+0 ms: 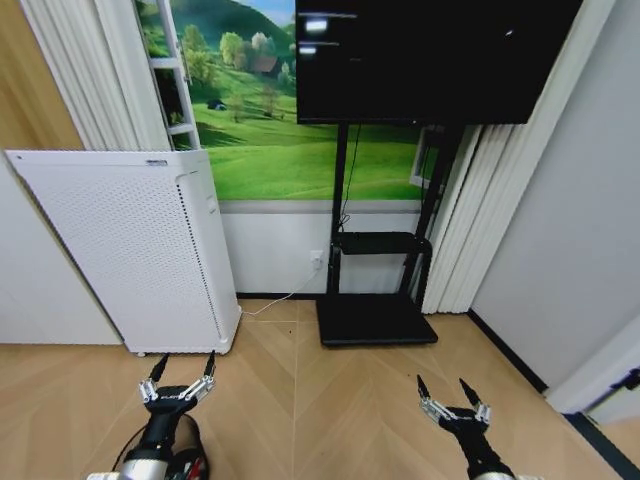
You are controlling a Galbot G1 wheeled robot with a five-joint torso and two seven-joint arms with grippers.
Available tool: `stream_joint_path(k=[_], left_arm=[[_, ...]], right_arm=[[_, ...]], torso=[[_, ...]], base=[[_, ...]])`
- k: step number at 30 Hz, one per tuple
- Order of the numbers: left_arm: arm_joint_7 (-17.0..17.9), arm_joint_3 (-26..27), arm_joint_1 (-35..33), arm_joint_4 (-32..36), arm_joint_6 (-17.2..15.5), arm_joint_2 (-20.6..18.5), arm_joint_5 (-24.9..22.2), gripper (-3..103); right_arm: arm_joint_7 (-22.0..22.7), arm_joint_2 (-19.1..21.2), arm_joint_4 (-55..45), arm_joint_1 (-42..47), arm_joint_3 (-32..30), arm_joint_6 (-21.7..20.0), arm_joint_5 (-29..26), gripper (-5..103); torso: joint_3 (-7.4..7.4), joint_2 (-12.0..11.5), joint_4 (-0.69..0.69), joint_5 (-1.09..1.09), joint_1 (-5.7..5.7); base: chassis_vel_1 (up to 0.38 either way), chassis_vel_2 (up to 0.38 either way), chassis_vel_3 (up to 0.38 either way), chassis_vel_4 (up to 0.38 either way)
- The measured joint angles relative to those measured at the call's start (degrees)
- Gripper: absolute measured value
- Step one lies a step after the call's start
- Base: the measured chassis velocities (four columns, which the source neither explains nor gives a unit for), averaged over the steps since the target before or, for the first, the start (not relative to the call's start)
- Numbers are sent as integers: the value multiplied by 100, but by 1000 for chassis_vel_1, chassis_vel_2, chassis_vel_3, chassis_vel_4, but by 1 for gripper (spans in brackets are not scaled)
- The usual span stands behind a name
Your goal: Pick up the trash bin and place the garbage on the floor into it.
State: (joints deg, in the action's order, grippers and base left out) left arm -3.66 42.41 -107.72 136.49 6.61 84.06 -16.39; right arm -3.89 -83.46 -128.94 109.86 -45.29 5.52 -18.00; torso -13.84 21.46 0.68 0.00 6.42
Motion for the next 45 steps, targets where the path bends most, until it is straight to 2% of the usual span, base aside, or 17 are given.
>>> stream_joint_path(k=[9,21,26,45], left_arm=[[0,0,0,0,0,0,0,100],[0,0,0,0,0,0,0,100],[0,0,0,0,0,0,0,100],[0,0,0,0,0,0,0,100]], right_arm=[[0,0,0,0,0,0,0,100],[0,0,0,0,0,0,0,100],[0,0,0,0,0,0,0,100],[1,0,0,0,0,0,0,100]], torso=[[-135,204,1,0,69],[-241,378,0,0,137],[-405,616,0,0,210],[-647,1007,1,0,358]], base=[[0,0,0,0],[0,0,0,0],[0,0,0,0],[0,0,0,0]])
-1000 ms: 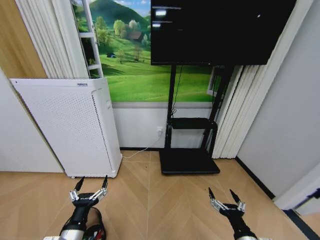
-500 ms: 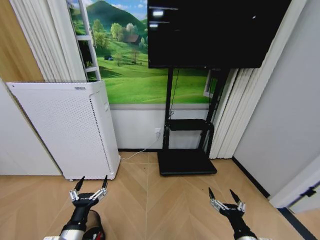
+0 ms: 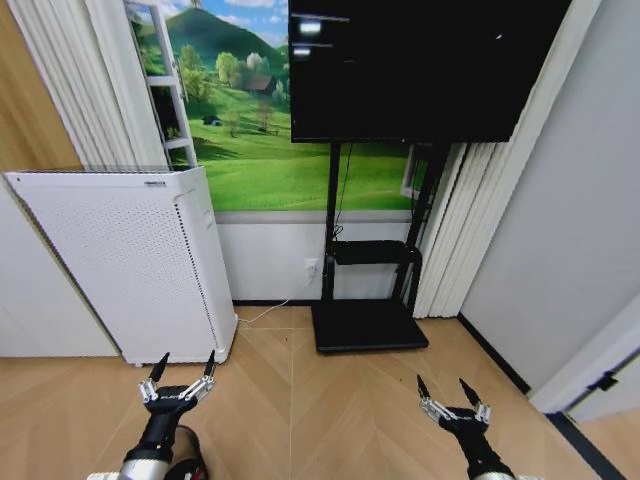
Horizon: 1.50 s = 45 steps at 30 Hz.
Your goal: Pick up the trash bin and place the garbage on the floor into it.
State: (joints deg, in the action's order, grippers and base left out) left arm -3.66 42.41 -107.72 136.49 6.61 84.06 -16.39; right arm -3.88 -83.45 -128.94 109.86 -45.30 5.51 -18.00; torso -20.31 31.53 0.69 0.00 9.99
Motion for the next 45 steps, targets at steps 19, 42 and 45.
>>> stream_joint_path(k=[19,42,45], left_arm=[[0,0,0,0,0,0,0,100],[0,0,0,0,0,0,0,100],[0,0,0,0,0,0,0,100]], right_arm=[[0,0,0,0,0,0,0,100],[0,0,0,0,0,0,0,100],[0,0,0,0,0,0,0,100]], torso=[[-241,398,0,0,154],[-558,933,0,0,370],[-582,972,-1,0,386]], base=[[0,0,0,0],[0,0,0,0],[0,0,0,0]])
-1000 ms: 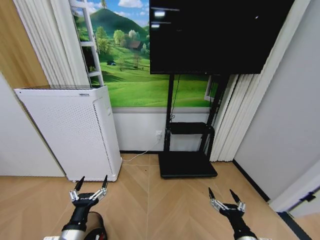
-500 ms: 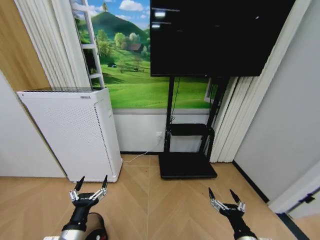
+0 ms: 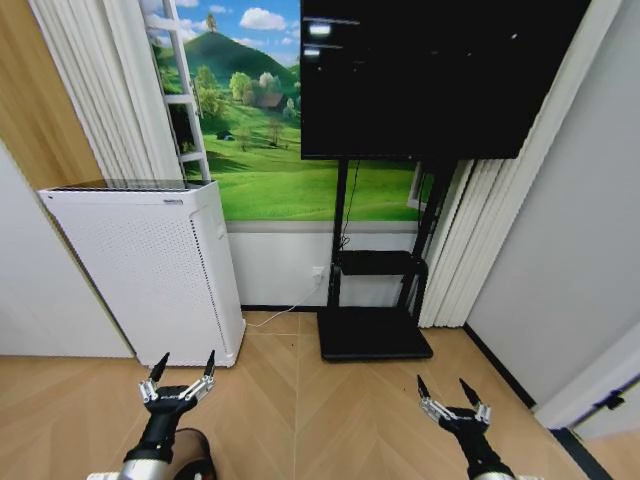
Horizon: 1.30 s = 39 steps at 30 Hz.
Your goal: Pick up the trash bin and place the garbage on the floor into it.
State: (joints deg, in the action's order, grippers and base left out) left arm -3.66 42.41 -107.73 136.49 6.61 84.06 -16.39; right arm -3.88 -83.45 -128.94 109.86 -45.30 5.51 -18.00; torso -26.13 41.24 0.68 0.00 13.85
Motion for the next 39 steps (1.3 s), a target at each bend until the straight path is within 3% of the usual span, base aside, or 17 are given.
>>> stream_joint_path(k=[10,39], left_arm=[[0,0,0,0,0,0,0,100],[-1,-1,1,0,0,0,0,100]], right_arm=[[0,0,0,0,0,0,0,100],[0,0,0,0,0,0,0,100]], torso=[[-122,192,0,0,72],[-93,142,1,2,53]], base=[[0,0,0,0],[31,36,-32,-34]])
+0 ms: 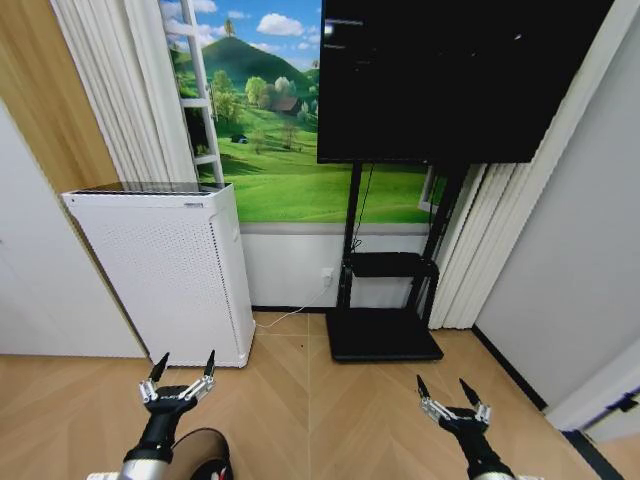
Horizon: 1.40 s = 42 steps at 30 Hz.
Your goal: Pick up the trash bin and place the garbage on the floor into it.
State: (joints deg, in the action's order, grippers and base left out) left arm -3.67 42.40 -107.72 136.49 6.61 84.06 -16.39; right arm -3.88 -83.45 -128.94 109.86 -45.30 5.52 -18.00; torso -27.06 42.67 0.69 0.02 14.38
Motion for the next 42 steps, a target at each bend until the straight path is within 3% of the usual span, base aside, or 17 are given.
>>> stream_joint_path(k=[20,29,42], left_arm=[[0,2,0,0,0,-1,0,100],[0,1,0,0,0,0,0,100],[0,1,0,0,0,0,0,100]], right_arm=[[0,0,0,0,2,0,0,100],[0,0,0,0,1,0,0,100],[0,0,0,-1,1,0,0,100]], torso=[[9,-15,0,0,-6],[10,-17,-1,-2,-6],[12,-18,-2,-4,-8]], base=[[90,87,-84,-89],[9,-63,-25,70],[195,-179,-197,175]])
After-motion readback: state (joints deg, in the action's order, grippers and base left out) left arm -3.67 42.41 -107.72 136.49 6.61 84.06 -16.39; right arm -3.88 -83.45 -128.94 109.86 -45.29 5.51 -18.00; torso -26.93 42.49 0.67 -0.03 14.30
